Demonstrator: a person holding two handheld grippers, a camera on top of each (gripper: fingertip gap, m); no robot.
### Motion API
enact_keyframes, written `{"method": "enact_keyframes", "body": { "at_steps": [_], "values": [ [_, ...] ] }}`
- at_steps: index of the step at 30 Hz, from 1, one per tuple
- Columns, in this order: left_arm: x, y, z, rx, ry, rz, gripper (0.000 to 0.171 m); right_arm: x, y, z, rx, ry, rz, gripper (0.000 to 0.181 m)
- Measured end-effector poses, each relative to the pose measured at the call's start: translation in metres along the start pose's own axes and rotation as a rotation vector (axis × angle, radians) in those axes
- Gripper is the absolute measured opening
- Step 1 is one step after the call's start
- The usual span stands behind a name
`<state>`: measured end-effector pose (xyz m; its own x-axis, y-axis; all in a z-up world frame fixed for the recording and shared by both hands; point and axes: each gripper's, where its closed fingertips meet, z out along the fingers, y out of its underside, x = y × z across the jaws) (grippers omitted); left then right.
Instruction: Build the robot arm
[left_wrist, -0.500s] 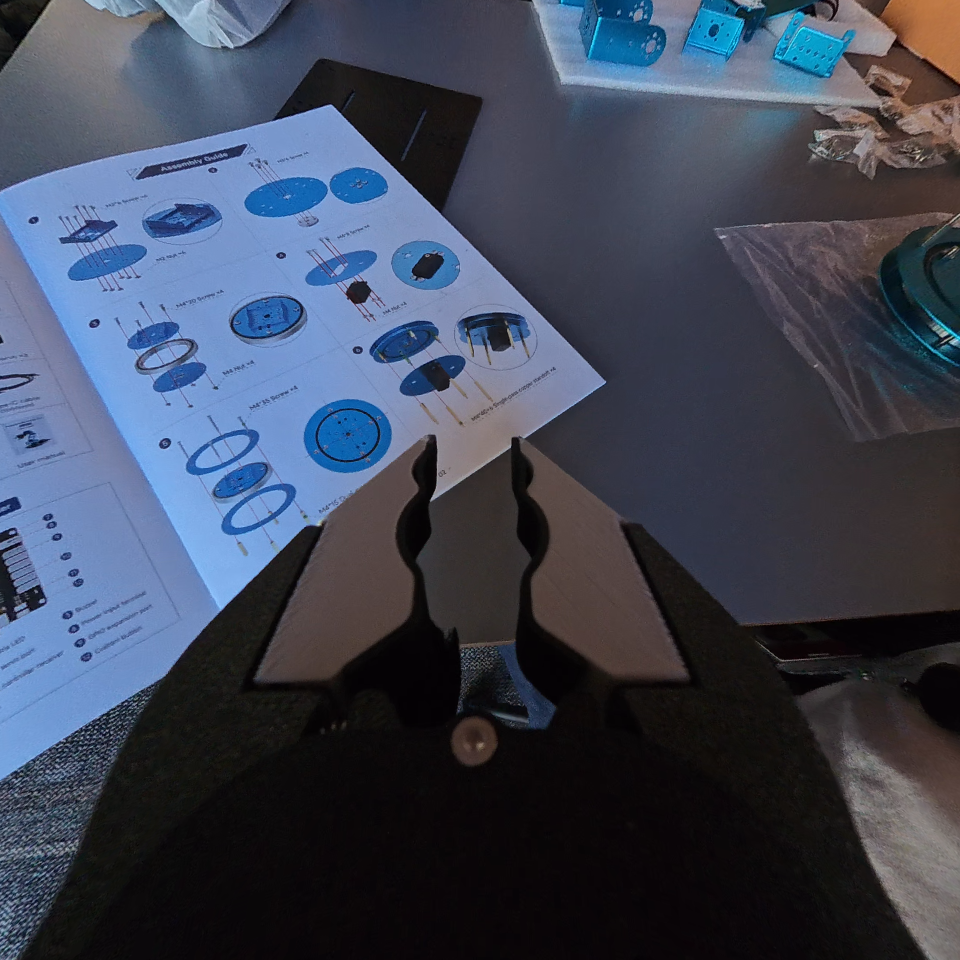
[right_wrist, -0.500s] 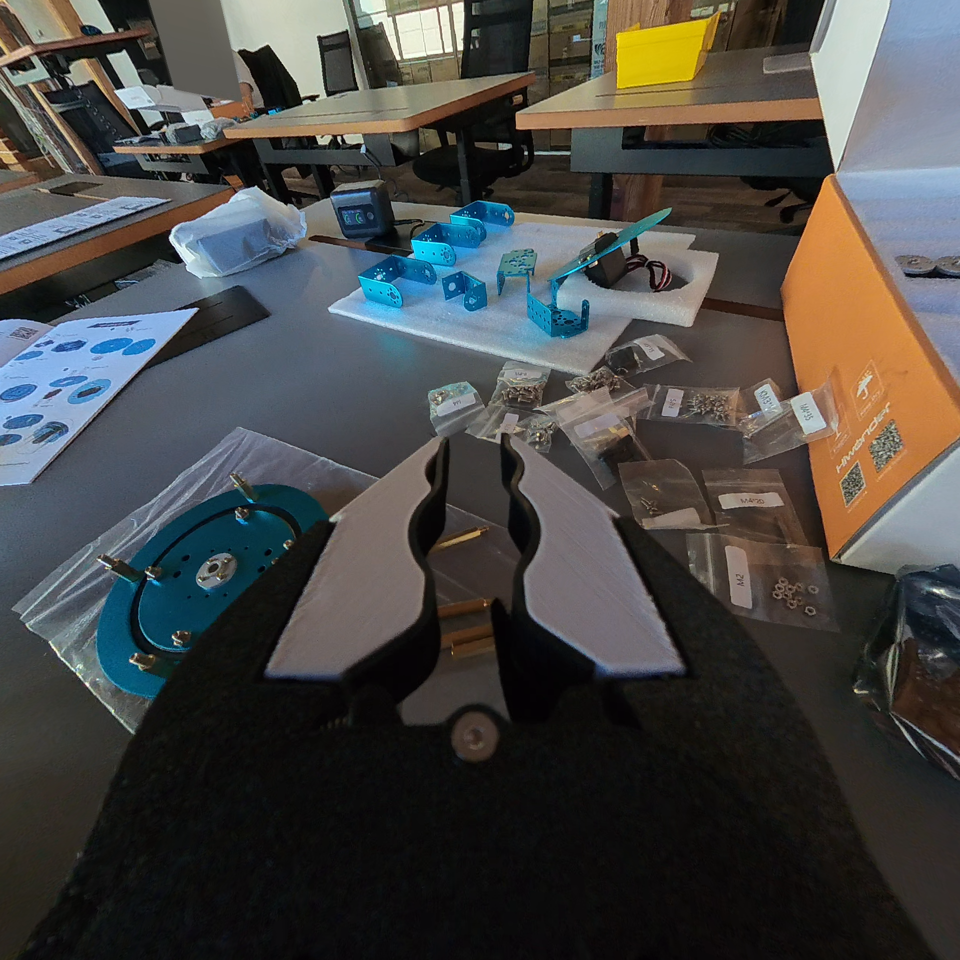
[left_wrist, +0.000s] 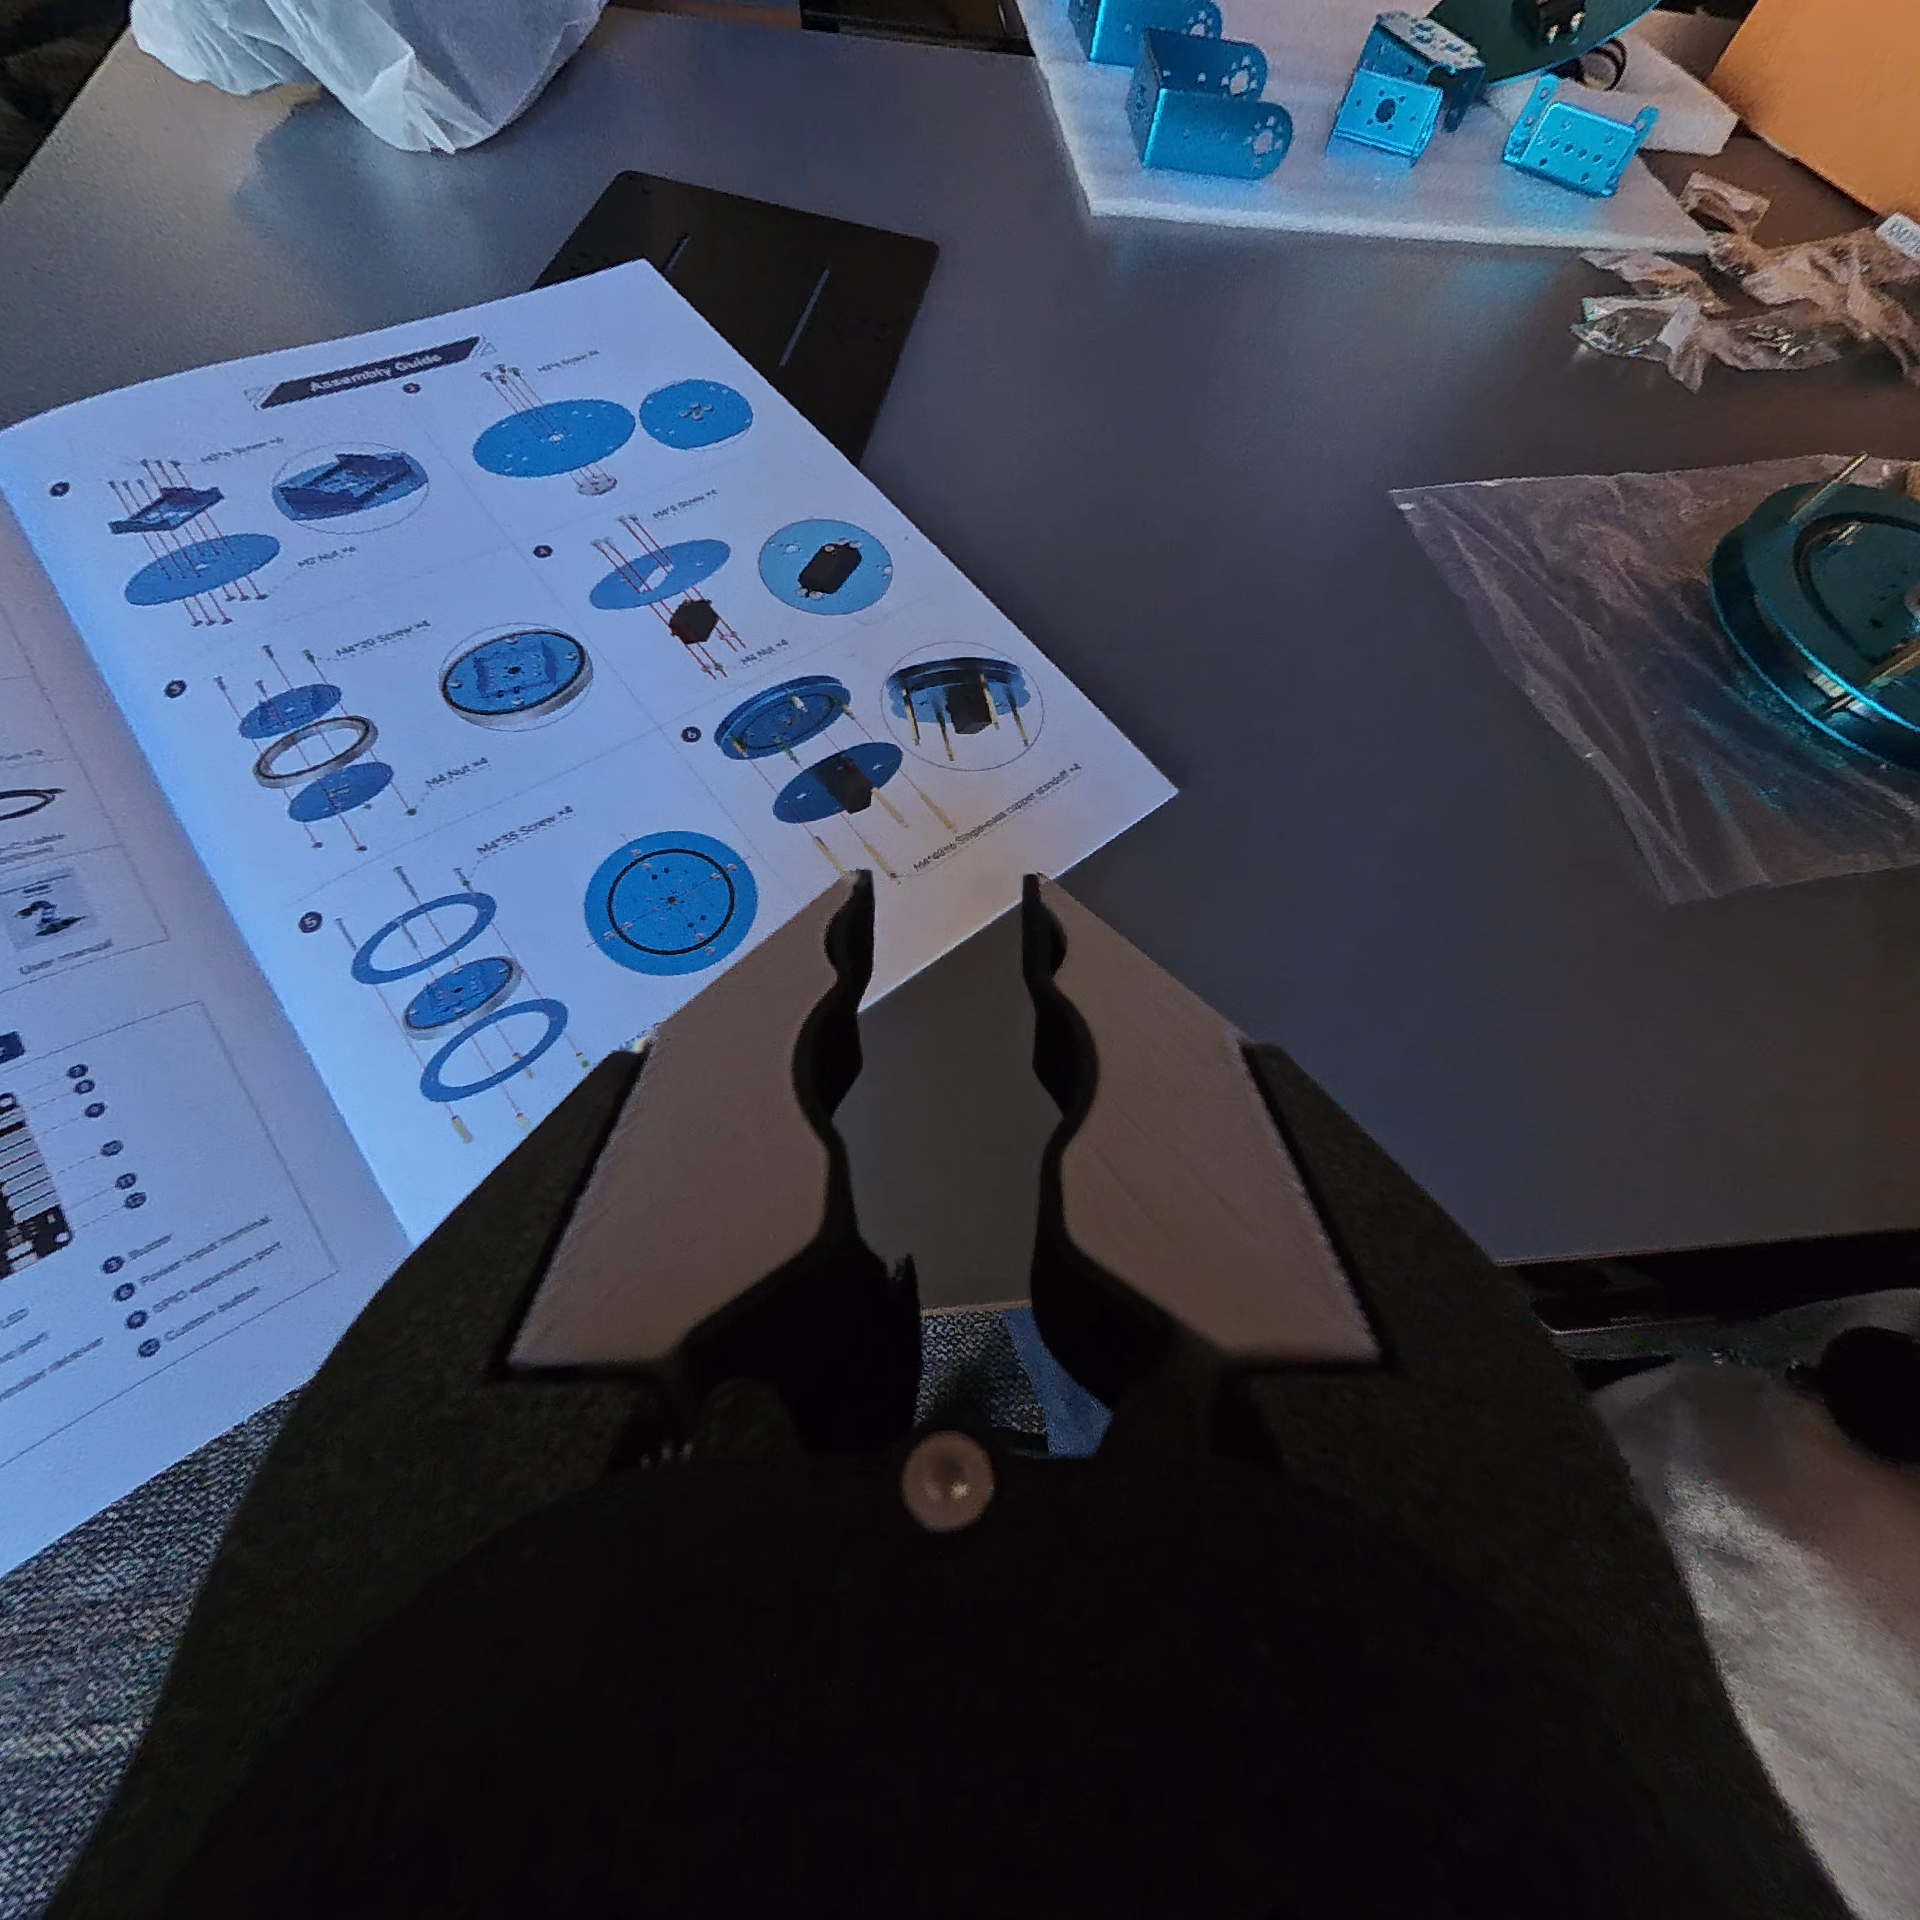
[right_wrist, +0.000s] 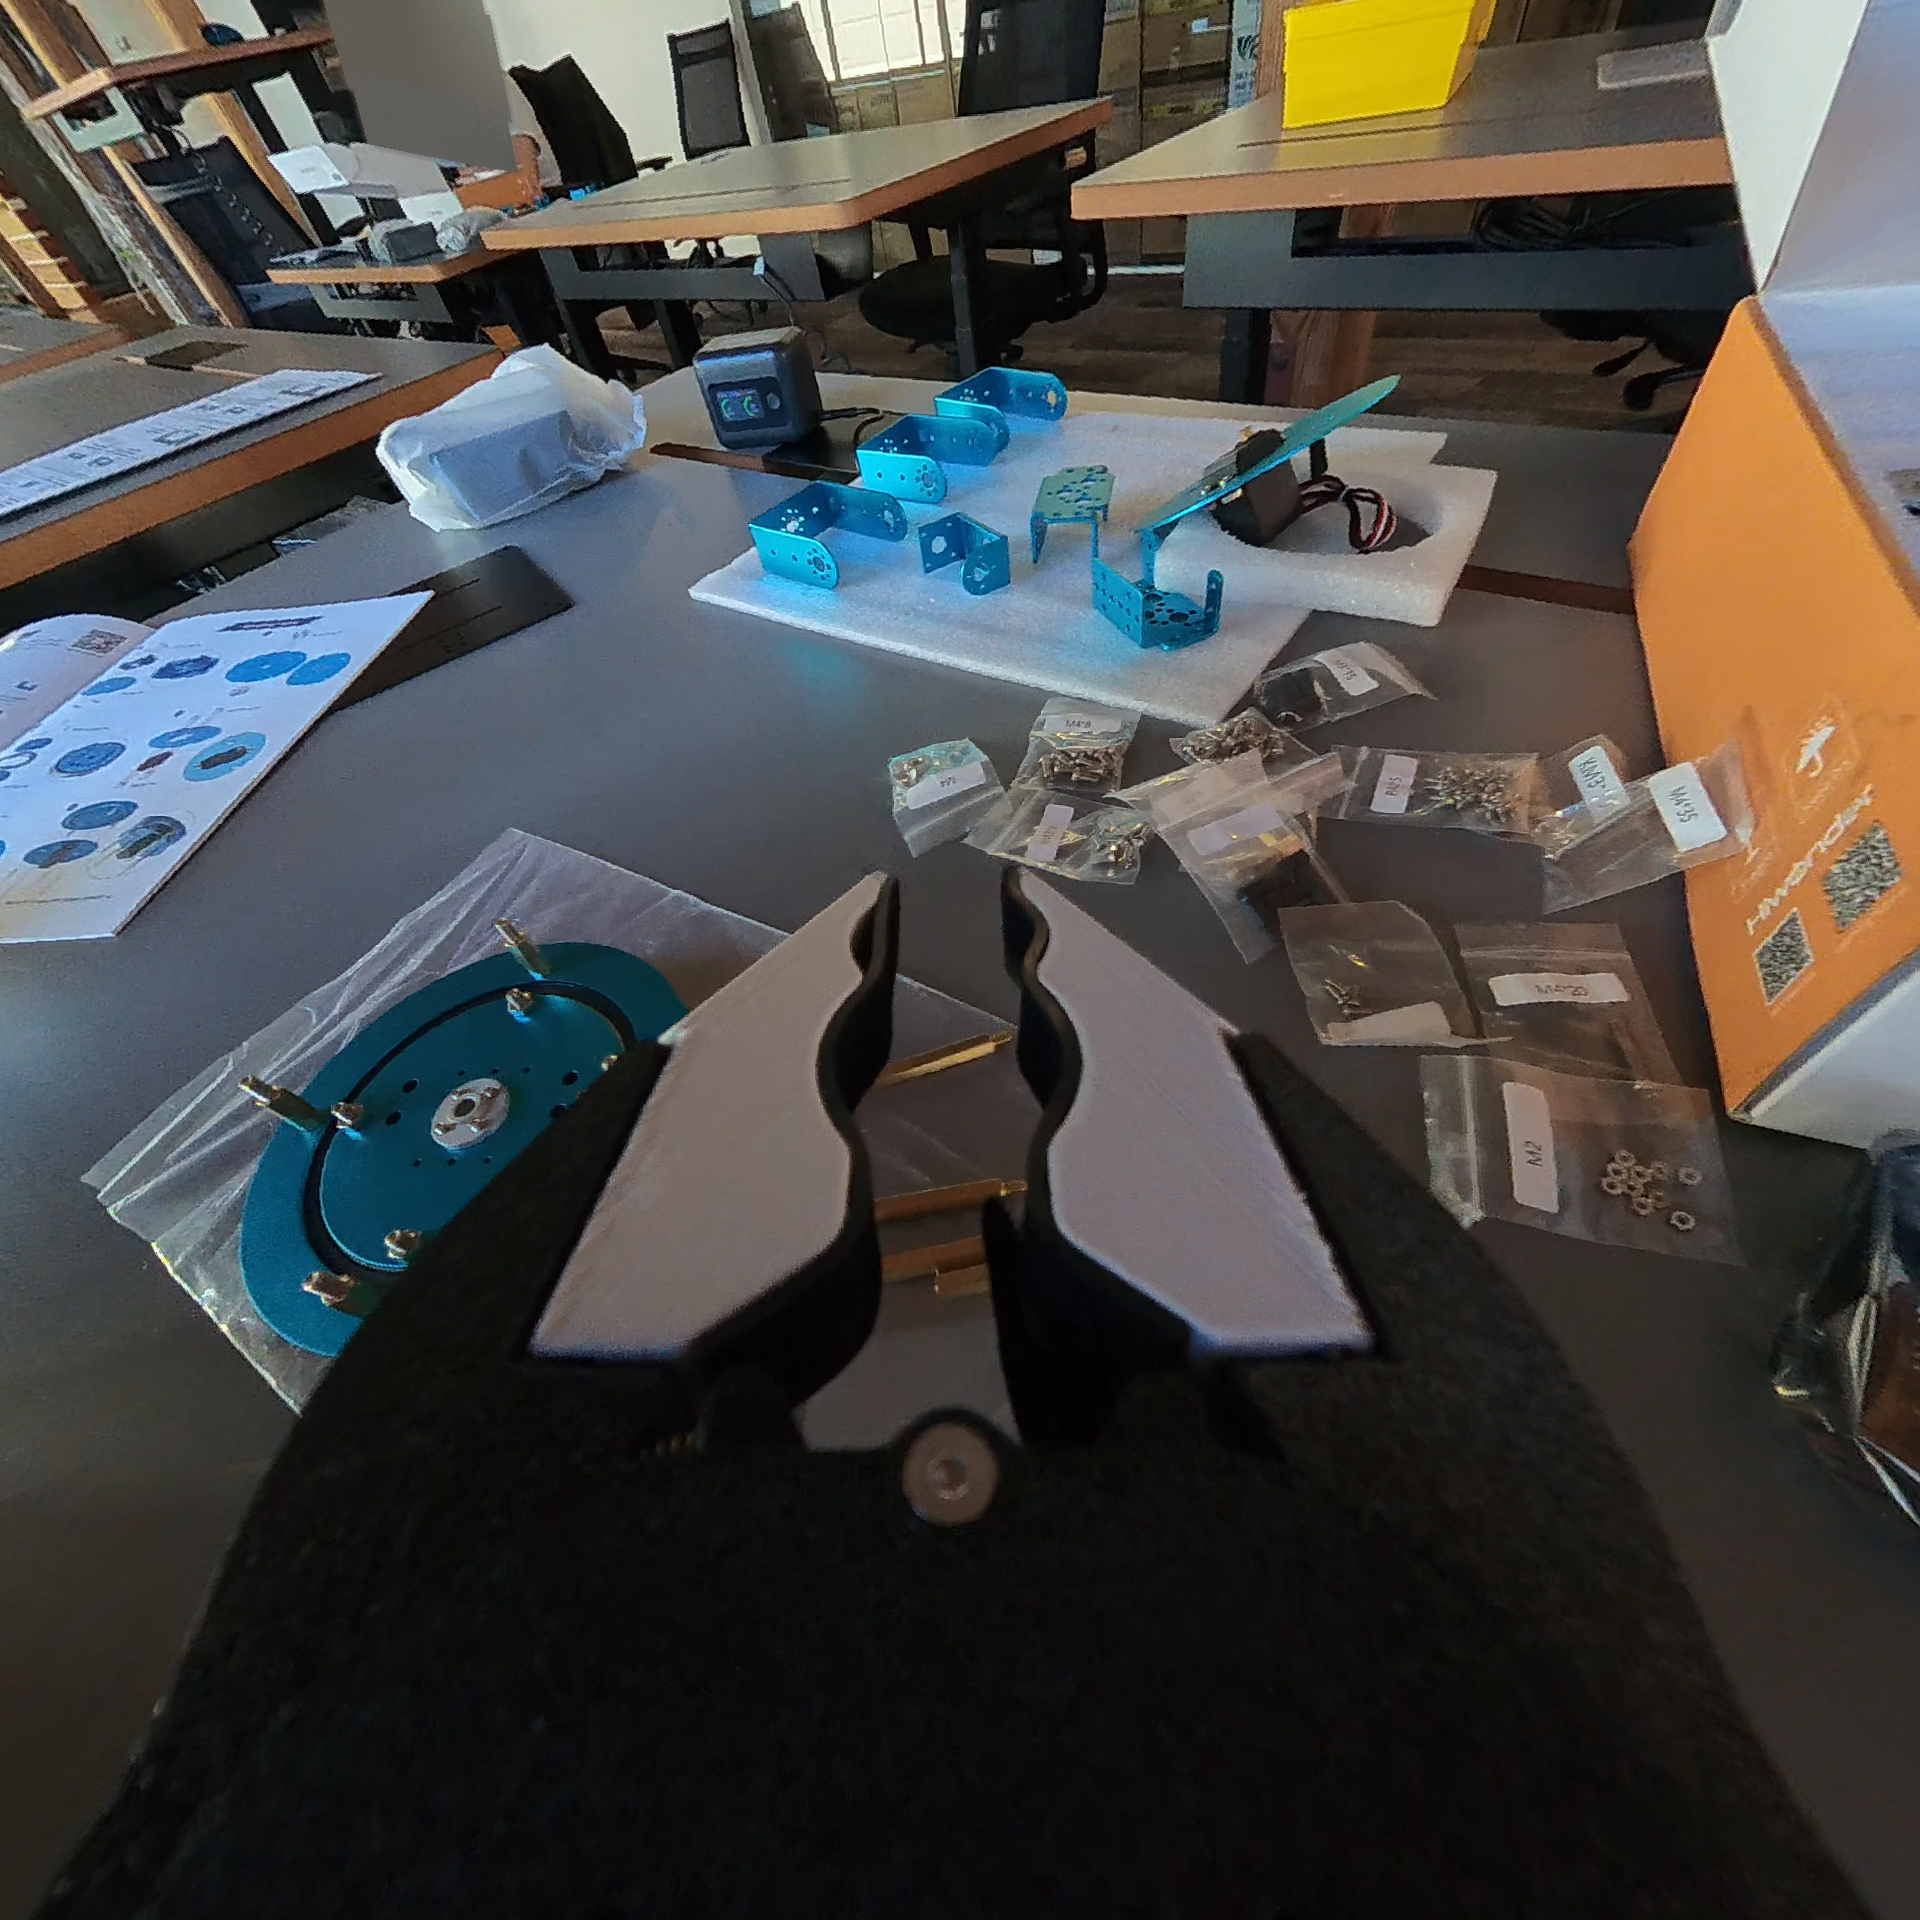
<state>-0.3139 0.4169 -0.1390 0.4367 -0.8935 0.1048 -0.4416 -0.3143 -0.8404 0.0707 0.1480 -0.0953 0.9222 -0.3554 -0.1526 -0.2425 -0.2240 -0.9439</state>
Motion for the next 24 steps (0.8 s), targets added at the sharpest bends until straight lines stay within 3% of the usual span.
{"method": "enact_keyframes", "body": {
  "at_steps": [24],
  "values": [
    [0.025, 0.0, 0.022, -0.018, 0.046, 0.036, 0.028, -0.003, -0.001, -0.009, 0.019, -0.008, 0.0, 0.018]
  ]
}}
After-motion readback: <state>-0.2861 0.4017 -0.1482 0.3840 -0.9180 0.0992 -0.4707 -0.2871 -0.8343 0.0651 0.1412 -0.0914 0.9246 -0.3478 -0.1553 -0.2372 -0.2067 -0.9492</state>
